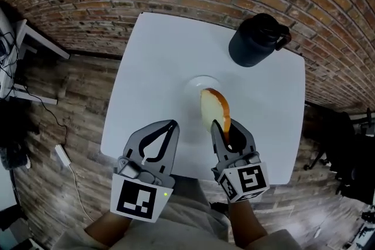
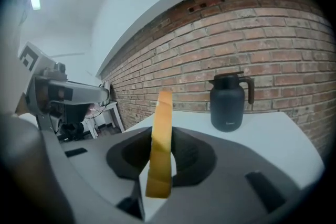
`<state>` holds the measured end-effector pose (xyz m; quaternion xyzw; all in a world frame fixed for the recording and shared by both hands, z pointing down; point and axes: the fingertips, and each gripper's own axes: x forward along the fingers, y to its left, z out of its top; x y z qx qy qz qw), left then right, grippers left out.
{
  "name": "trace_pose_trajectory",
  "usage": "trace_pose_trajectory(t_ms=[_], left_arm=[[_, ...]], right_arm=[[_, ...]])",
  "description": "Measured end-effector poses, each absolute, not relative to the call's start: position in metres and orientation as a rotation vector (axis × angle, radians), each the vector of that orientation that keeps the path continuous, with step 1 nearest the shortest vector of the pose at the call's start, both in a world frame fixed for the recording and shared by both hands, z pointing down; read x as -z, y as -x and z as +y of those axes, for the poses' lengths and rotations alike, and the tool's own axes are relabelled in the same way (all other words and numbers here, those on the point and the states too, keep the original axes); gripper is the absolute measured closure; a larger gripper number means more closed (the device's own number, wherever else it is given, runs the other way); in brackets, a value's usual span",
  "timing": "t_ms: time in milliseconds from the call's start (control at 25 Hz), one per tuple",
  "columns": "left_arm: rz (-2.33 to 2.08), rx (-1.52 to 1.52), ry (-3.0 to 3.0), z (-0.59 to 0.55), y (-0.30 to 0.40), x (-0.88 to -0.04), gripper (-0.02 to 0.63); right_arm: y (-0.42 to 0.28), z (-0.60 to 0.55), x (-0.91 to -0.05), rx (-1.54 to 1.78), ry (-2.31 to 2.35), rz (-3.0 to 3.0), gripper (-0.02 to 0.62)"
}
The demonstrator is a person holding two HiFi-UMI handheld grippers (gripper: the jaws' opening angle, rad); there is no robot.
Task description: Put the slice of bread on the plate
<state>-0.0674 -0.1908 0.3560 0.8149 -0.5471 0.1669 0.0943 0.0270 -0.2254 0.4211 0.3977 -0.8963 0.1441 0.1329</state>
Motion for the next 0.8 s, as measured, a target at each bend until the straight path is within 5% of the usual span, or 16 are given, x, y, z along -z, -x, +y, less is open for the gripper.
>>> trace_pose_trajectory(t_ms=[800], left_arm=[[-1.635, -0.599, -2.316, -0.223, 0.053, -0.394, 0.595]], right_arm=[[-0.001, -0.267, -0.48, -0.733, -0.832, -2.628, 0.502]])
